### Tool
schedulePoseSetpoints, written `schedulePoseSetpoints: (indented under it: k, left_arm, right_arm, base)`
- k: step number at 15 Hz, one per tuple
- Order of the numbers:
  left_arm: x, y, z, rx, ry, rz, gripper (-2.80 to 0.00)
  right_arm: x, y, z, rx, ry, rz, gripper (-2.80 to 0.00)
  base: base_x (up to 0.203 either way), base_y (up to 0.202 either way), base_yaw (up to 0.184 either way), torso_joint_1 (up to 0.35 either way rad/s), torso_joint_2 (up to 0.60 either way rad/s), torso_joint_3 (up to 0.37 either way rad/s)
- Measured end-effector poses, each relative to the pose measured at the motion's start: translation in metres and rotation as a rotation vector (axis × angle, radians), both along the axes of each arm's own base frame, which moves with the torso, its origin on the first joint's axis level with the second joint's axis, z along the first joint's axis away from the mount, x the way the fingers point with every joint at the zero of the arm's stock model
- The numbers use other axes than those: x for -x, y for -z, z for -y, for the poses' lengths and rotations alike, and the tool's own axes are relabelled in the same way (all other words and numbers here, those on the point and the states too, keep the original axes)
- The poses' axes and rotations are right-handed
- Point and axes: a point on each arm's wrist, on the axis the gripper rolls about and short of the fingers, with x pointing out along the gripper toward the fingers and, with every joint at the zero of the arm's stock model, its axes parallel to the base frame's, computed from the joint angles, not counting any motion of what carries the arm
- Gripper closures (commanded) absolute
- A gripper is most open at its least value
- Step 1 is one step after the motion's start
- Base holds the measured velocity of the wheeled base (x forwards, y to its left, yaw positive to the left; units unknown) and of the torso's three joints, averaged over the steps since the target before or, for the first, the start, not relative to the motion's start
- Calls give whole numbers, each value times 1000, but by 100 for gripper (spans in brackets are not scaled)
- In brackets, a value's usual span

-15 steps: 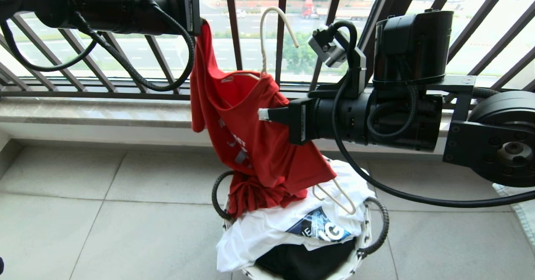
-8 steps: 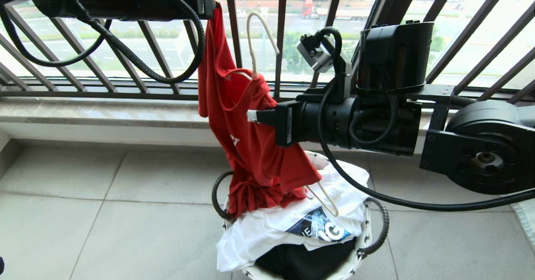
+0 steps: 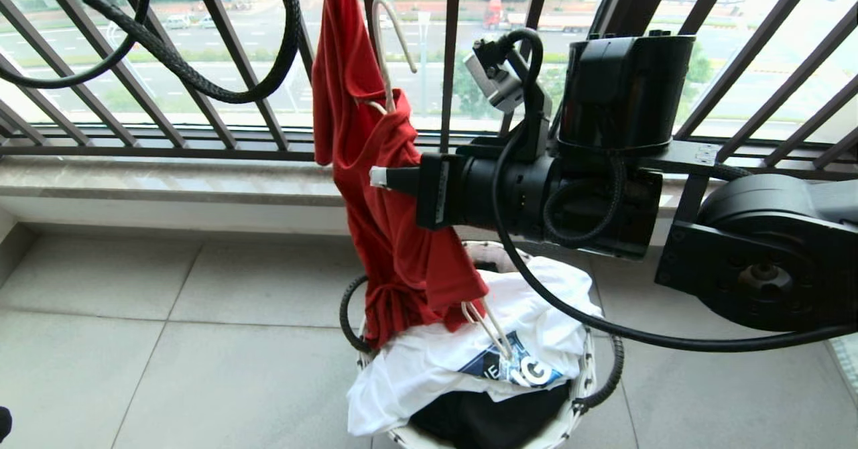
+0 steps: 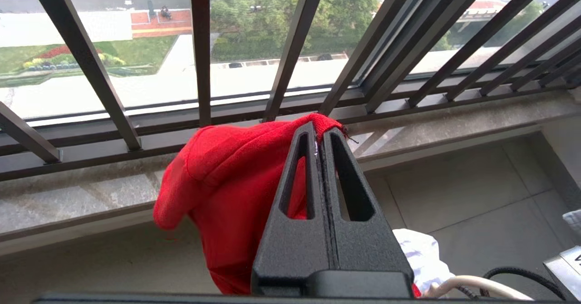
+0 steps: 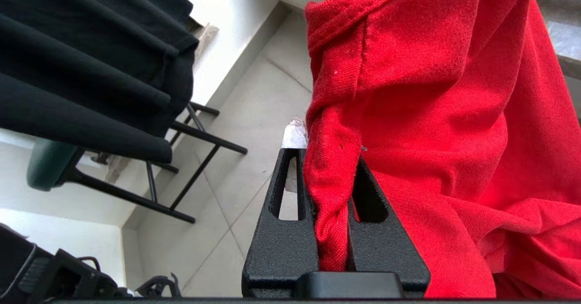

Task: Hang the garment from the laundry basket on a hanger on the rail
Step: Hang the clothes on the clothes rack

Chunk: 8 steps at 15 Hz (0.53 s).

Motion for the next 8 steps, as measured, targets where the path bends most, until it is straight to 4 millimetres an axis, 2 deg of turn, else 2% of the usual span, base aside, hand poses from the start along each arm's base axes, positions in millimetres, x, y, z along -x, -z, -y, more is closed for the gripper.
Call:
schedulePoseSetpoints:
  k: [3, 8]
  left_arm:
    - [2, 5, 2, 29, 14, -69, 0]
    - [9, 15, 19, 56, 82, -145, 0]
  right_arm:
    - [-1, -2, 1, -18, 4, 0, 0]
    - [-1, -2, 1, -21, 6, -2, 0]
  base:
    - [0, 0, 0, 0, 0, 0]
    - [0, 0, 0, 0, 0, 0]
